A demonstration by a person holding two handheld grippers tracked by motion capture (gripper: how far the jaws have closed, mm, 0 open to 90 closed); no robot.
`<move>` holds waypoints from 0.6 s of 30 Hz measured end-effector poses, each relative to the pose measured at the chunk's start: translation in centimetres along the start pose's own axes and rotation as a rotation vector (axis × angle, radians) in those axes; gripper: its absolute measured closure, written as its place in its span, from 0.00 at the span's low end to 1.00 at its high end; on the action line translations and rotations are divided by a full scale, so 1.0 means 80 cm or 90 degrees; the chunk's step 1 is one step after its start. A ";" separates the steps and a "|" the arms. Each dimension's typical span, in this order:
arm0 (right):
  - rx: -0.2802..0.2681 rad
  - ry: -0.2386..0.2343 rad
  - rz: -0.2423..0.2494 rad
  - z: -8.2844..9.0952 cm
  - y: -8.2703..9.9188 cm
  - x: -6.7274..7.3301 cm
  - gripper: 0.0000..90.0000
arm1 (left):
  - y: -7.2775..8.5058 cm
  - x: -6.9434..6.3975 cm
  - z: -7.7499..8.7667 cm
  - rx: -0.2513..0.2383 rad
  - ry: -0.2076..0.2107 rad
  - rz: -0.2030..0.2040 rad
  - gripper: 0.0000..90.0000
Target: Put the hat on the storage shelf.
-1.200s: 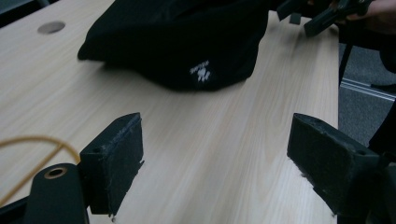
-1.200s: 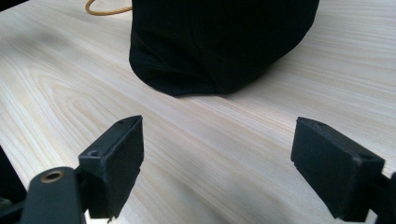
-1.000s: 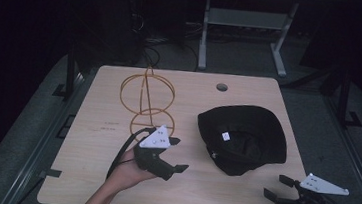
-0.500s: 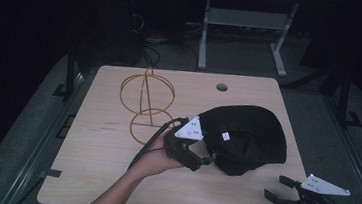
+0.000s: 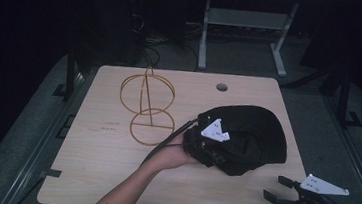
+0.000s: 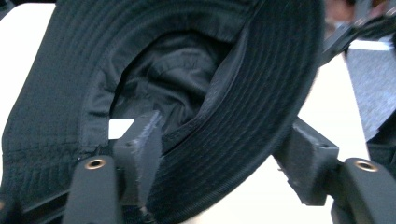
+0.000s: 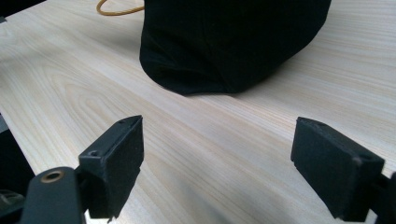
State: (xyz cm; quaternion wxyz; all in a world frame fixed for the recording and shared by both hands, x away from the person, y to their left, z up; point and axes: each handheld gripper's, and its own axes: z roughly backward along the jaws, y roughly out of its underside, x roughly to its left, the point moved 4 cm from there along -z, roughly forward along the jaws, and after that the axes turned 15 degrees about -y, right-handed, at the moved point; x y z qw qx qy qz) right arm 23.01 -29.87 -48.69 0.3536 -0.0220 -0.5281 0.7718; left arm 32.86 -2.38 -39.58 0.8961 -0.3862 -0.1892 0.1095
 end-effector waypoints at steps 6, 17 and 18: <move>-0.004 -0.001 0.001 0.000 -0.001 0.001 0.18 | 0.003 -0.002 -0.010 0.007 -0.006 -0.021 0.72; -0.033 0.016 0.020 -0.002 -0.013 0.011 0.18 | -0.020 -0.006 -0.010 -0.054 0.006 0.035 0.97; -0.033 0.016 0.020 -0.002 -0.013 0.011 0.18 | -0.020 -0.006 -0.010 -0.054 0.006 0.035 0.97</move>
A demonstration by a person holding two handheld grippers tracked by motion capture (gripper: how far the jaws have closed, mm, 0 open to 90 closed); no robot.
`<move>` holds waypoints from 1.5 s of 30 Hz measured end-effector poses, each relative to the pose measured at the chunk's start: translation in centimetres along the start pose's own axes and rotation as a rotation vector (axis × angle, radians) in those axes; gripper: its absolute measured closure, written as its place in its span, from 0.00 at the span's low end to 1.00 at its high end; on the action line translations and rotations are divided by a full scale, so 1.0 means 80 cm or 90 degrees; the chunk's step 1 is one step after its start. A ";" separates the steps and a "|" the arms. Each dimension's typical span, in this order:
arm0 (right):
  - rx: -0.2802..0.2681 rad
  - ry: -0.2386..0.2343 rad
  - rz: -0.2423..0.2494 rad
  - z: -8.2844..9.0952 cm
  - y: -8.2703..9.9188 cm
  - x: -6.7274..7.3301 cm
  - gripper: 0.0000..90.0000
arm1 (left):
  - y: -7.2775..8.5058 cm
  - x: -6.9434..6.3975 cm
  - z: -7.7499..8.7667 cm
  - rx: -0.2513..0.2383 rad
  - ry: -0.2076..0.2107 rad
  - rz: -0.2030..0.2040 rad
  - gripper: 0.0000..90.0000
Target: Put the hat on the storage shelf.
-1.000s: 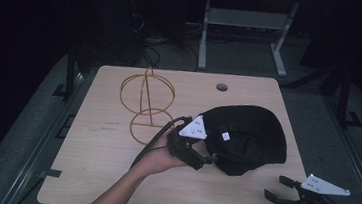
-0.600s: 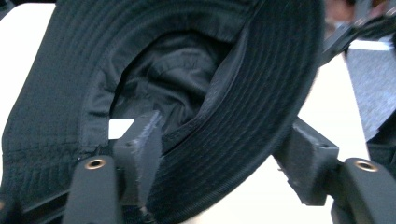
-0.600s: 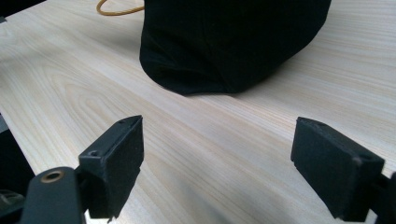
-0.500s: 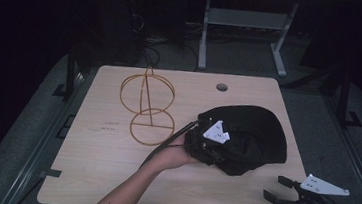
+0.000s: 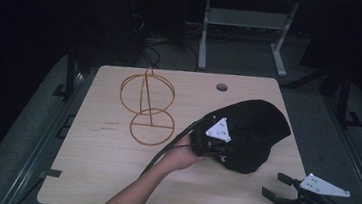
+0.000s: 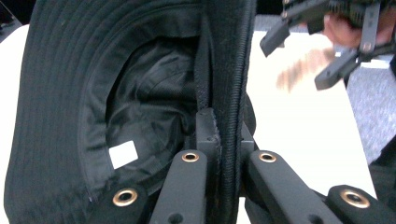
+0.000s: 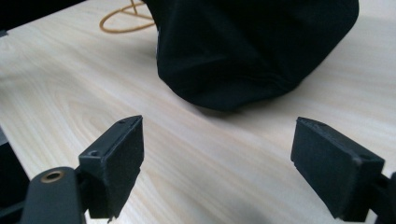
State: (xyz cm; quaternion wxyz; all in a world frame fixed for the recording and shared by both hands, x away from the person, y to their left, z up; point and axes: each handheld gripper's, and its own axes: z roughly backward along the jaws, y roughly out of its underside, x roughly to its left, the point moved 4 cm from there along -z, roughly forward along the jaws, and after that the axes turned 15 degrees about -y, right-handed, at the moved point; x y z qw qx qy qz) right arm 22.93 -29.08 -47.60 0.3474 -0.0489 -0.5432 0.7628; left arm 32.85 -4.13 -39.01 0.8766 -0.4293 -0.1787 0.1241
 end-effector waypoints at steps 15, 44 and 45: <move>-0.108 0.035 0.061 -0.010 -0.030 0.015 0.18 | -0.043 -0.012 0.008 -0.048 0.061 0.094 0.97; -0.129 0.056 0.083 -0.032 -0.043 0.009 0.95 | -0.035 -0.012 0.021 -0.032 0.032 0.058 0.71; -0.132 0.057 0.081 -0.029 -0.044 0.008 0.95 | -0.034 -0.011 0.027 -0.029 0.025 0.053 0.61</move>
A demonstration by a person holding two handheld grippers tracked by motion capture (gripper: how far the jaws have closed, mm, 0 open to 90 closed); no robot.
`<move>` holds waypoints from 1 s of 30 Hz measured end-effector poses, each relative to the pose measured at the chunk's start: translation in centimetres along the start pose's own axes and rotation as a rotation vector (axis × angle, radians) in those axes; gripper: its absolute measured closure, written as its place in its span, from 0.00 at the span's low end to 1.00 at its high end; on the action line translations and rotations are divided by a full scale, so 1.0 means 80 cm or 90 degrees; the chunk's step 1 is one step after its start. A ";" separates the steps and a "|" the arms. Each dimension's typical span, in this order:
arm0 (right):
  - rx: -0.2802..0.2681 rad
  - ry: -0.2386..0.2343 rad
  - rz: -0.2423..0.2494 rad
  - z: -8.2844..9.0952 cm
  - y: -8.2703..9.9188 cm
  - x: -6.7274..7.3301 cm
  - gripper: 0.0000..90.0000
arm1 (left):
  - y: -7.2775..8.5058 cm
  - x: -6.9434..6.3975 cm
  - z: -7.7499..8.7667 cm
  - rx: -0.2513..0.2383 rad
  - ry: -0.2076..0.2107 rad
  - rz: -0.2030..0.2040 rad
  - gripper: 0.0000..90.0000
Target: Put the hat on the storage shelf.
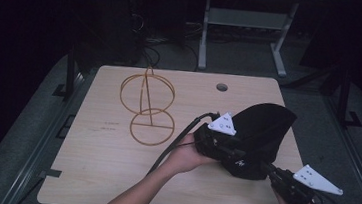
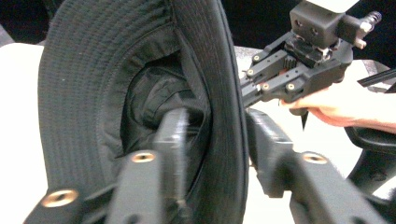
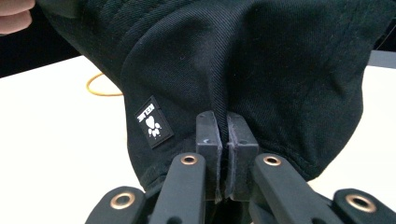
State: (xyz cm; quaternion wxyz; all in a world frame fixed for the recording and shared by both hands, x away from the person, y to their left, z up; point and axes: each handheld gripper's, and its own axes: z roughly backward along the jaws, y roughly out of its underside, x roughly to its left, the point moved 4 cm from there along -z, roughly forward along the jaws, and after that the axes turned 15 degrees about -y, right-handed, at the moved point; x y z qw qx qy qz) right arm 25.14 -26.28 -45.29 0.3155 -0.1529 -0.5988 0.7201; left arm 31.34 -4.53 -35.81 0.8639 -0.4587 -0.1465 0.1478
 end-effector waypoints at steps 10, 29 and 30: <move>-0.003 0.001 0.021 0.008 -0.017 0.001 0.96 | 0.023 0.000 0.029 0.015 -0.044 -0.035 0.42; 0.000 -0.025 0.046 0.007 -0.062 0.003 0.97 | 0.094 0.011 0.074 0.016 -0.099 -0.010 0.32; -0.002 -0.026 0.052 0.006 -0.066 0.003 0.97 | 0.098 0.012 0.075 0.018 -0.102 -0.007 0.32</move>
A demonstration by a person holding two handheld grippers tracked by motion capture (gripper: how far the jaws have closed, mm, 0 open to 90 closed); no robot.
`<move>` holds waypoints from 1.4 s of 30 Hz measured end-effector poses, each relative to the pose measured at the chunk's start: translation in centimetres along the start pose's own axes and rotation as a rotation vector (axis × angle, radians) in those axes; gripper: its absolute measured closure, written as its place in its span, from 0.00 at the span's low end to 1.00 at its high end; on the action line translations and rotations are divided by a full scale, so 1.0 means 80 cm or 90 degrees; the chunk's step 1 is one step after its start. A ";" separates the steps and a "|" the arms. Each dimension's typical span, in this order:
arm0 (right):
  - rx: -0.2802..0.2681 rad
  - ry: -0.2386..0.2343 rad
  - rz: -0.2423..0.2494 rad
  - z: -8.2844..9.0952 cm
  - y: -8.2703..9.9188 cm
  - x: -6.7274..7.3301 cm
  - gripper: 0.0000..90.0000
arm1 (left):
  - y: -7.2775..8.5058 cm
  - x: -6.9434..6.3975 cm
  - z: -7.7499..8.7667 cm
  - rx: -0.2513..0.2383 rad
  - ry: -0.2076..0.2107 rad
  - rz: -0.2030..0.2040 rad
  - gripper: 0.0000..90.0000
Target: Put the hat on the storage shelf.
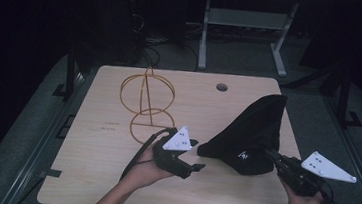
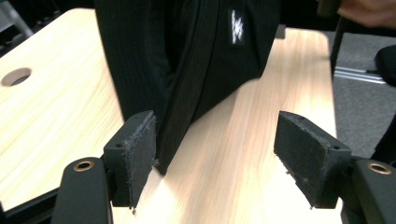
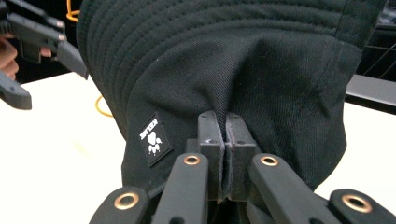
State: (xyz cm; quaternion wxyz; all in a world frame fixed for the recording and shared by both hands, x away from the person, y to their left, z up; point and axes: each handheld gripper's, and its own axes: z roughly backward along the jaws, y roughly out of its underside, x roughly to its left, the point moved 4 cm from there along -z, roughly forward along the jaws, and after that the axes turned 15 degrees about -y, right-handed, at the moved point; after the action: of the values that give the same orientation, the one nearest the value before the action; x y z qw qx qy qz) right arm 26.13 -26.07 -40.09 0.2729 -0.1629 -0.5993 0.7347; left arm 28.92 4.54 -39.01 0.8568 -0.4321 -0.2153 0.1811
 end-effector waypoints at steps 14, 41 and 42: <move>-0.009 -0.026 0.024 -0.008 -0.049 0.000 0.97 | 0.053 0.009 0.018 0.005 -0.014 0.037 0.31; -0.015 -0.096 0.049 -0.054 -0.141 0.009 0.98 | 0.095 0.006 0.019 -0.002 -0.013 0.051 0.30; -0.015 -0.102 0.048 -0.056 -0.145 0.009 0.98 | 0.097 0.004 0.018 0.000 -0.012 0.051 0.30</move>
State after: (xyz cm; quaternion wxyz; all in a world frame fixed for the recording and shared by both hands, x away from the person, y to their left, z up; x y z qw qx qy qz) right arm 30.50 -20.56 -29.82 0.1944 -0.1297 -0.6210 0.7482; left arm 27.45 9.98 -44.51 0.8469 -0.4383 -0.2059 0.2197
